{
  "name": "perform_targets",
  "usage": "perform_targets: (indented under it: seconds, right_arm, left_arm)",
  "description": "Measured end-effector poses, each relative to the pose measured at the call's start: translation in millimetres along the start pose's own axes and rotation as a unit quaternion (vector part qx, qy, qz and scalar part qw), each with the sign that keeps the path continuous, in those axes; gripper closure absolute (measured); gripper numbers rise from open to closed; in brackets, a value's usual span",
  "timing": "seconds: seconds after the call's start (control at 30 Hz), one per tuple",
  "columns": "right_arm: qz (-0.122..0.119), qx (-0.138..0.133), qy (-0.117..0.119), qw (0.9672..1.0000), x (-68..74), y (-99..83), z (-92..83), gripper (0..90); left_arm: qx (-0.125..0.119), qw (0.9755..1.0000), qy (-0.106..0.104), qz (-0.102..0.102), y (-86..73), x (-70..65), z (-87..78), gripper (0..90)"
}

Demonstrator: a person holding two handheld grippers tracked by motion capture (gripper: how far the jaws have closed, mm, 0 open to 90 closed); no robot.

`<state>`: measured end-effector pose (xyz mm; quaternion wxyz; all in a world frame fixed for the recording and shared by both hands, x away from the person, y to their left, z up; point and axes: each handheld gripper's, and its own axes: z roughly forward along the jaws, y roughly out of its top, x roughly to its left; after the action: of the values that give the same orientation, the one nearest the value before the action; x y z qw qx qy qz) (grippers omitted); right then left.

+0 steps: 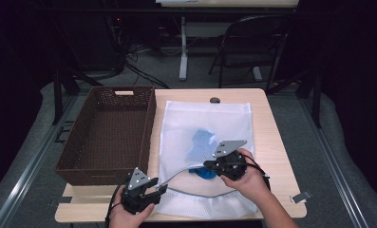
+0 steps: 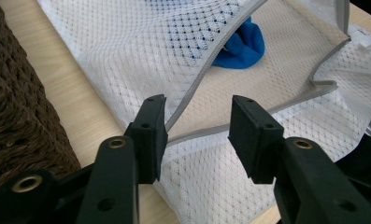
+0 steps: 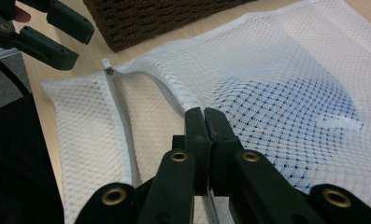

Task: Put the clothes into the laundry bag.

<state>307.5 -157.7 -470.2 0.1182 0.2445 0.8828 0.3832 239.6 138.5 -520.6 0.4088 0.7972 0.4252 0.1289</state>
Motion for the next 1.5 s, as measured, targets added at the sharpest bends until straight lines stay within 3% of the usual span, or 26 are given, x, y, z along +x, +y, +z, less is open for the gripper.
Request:
perform_targets:
  seconds: [0.63,1.5]
  right_arm:
    - [0.015,0.029,0.019,0.9993,4.6,-32.3,14.9,89.1]
    - [0.025,0.066,0.037,0.9968,2.1,-57.7,35.3,89.1]
  left_arm:
    - [0.011,0.9999,0.004,-0.007,-3.2,2.7,4.7,52.9]
    - [0.021,0.9998,0.004,-0.006,-5.8,3.2,10.3,51.9]
